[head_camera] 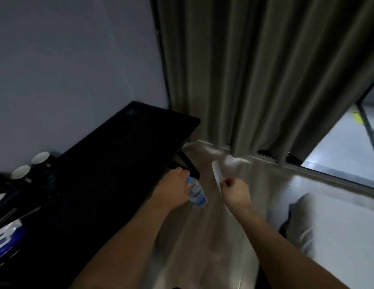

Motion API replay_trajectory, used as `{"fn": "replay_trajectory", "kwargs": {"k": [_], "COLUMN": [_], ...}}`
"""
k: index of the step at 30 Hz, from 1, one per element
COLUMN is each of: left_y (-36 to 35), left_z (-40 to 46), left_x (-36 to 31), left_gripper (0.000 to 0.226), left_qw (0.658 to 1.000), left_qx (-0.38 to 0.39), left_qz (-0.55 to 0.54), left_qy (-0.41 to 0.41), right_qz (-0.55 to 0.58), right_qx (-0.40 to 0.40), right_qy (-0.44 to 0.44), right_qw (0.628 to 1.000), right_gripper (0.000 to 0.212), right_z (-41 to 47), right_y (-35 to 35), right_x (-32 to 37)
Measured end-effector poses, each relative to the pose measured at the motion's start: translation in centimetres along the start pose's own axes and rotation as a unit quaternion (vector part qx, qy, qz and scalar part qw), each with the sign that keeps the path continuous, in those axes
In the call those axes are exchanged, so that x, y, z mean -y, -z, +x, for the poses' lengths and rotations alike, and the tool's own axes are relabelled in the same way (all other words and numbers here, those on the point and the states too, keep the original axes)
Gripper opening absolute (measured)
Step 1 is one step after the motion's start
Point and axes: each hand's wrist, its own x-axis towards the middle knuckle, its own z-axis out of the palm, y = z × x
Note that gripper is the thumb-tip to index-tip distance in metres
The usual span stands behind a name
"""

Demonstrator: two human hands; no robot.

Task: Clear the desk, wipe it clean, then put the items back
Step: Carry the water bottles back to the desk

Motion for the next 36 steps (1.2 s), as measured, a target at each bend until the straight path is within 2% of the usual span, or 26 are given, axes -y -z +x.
{"fn": "replay_trajectory", "kwargs": {"k": [4,10,15,18,23,26,29,36], "left_y": [3.0,7.5,9.7,11.0,12.8,14.5,16.2,17.7], "left_z": [1.9,3.9,4.2,3.8,3.5,3.9,4.6,7.6], "left_x": [3.9,11.2,17.8,20.9,25.3,28.0,31.4,43.9], "left_gripper": [0.039,0.037,0.032,0.034,0.035,0.034,0.032,0.031], "left_qw": [0.995,0.981,0.948,0.930,0.895,0.877,0.862,0.855], "left_qx": [-0.056,-0.123,-0.182,-0.190,-0.224,-0.233,-0.242,-0.238], "left_qz": [-0.044,-0.036,-0.043,-0.038,-0.014,0.001,0.001,0.000], "left_qy": [0.070,0.148,0.259,0.313,0.385,0.421,0.446,0.461], "right_qz": [-0.010,-0.021,-0.028,-0.050,-0.121,-0.149,-0.177,-0.231], "right_qx": [0.059,0.118,0.188,0.227,0.312,0.346,0.352,0.378], "right_qy": [0.076,0.146,0.188,0.199,0.247,0.286,0.297,0.317], "right_qw": [0.995,0.982,0.963,0.952,0.909,0.881,0.870,0.838], "right_gripper": [0.016,0.014,0.014,0.014,0.010,0.012,0.011,0.009], "right_z": [5.1,10.7,13.4,14.8,17.0,17.9,18.6,21.4], "right_y": [-3.5,-10.6,-15.6,-18.6,-23.7,-26.6,-29.3,-36.3], "right_x": [5.0,13.4,19.3,22.1,27.4,30.3,32.5,36.2]}}
